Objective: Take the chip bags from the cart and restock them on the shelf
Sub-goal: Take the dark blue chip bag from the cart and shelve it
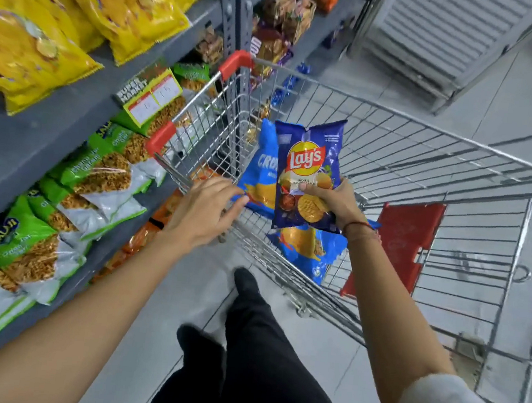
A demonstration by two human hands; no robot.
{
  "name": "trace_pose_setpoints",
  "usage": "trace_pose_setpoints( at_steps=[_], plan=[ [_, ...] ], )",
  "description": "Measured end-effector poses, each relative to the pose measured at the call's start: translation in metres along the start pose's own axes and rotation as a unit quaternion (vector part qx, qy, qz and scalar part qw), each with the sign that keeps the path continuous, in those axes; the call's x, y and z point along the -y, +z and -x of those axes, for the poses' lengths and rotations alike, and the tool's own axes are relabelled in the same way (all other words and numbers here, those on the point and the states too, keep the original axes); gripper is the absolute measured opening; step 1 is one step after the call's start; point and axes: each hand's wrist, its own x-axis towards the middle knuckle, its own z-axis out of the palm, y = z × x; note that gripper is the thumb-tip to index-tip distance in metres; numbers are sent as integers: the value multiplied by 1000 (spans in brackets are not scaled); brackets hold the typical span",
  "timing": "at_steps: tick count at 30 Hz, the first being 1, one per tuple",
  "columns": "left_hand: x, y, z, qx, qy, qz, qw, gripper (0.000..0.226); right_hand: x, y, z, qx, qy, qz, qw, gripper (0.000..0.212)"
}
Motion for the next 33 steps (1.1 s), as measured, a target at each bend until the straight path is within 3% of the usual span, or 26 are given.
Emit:
trace_pose_setpoints(
  at_steps=[4,7,13,17,21,29,33],
  plan=[
    [-10,-63,-8,-97,-4,21,995,56,58,5,27,-12,-71,-64,995,33],
    [-19,-128,-7,-227,2,17,974,45,113,19,53,13,-135,-95,986,27],
    [-41,-279,42,-442,13,-91,893,38,233,65,119,91,-284,-108,948,27],
    [-46,-358,104,-530,-17,-182,828,38,301,111,170,182,-358,-124,907,22],
    [-36,-402,169,-568,-89,-251,779,40,354,166,218,273,-406,-126,863,31],
    [-13,-425,287,-544,-245,-301,744,48,413,295,309,425,-440,-157,776,71],
    [-3,-427,337,-533,-326,-300,721,55,422,358,347,491,-414,-160,750,56]
  ],
)
